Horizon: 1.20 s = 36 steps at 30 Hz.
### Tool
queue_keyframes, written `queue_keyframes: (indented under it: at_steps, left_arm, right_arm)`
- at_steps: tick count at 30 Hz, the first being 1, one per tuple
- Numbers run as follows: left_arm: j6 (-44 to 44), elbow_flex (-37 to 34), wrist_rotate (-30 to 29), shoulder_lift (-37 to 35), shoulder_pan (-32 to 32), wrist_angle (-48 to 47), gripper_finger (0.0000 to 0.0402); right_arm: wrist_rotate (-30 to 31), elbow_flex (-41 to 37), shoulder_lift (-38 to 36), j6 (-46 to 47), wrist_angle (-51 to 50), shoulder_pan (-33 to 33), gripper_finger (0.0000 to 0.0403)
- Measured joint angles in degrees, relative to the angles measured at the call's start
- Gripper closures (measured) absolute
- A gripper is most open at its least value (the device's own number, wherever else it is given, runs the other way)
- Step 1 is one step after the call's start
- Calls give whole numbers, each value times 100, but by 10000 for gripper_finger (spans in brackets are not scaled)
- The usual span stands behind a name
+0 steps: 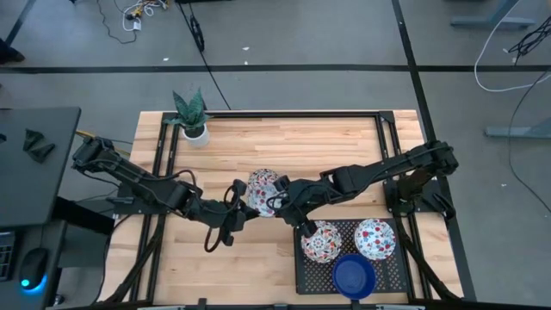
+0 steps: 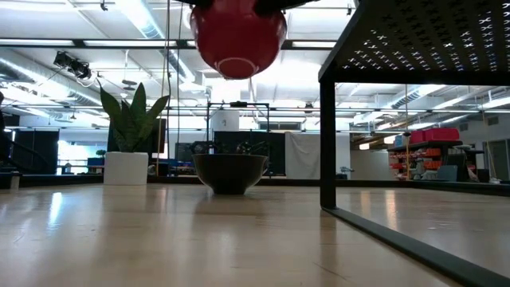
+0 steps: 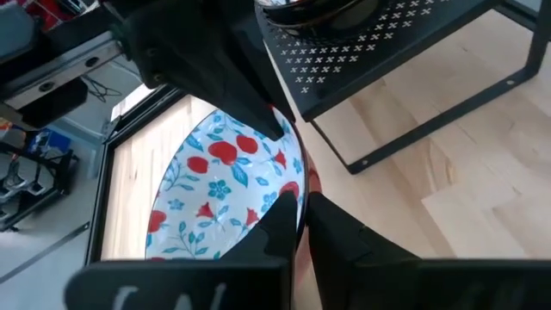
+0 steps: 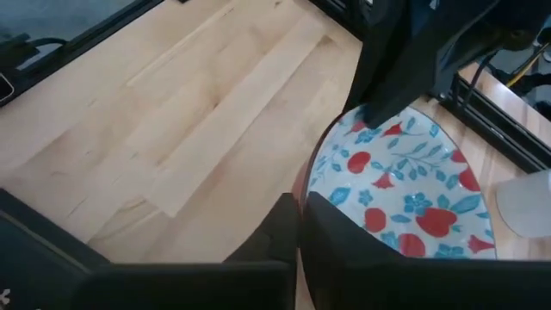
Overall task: Pick & Place Mini bowls
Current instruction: Stack the white patterned bowl on top of the stacked white patterned bowl on the shelf
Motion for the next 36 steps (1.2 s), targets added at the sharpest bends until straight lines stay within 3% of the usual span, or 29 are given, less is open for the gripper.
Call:
queue_keyframes:
  at_steps: [5,12,14,20,23,30,36]
  left_arm:
    - [-39,-9,-253,-7,-7,241,362]
    - [-277,282,-690,-61,-47,179,284]
    - [-261,385,-864,-58,-116,98,266]
    - [-678,631,-1980,-63,-329,-610,244]
    - [-1207,634,-2489,-63,-348,-1168,248]
    - [-2662,627,-2444,-24,-191,-2364,265]
    - [-2804,627,-2444,-17,-73,-2410,271]
  right_arm:
    - [11,-2,-10,82,27,-10,394]
    - [872,-4,-23,235,-175,-51,395]
    - [866,-7,-89,254,-296,-33,395]
    - [924,-9,-678,339,-672,278,396]
    - [1251,15,-1140,591,-908,689,396]
    - [1929,1241,-1490,2830,-2912,2195,396]
    - [2122,2154,-1251,5307,-4193,3563,396]
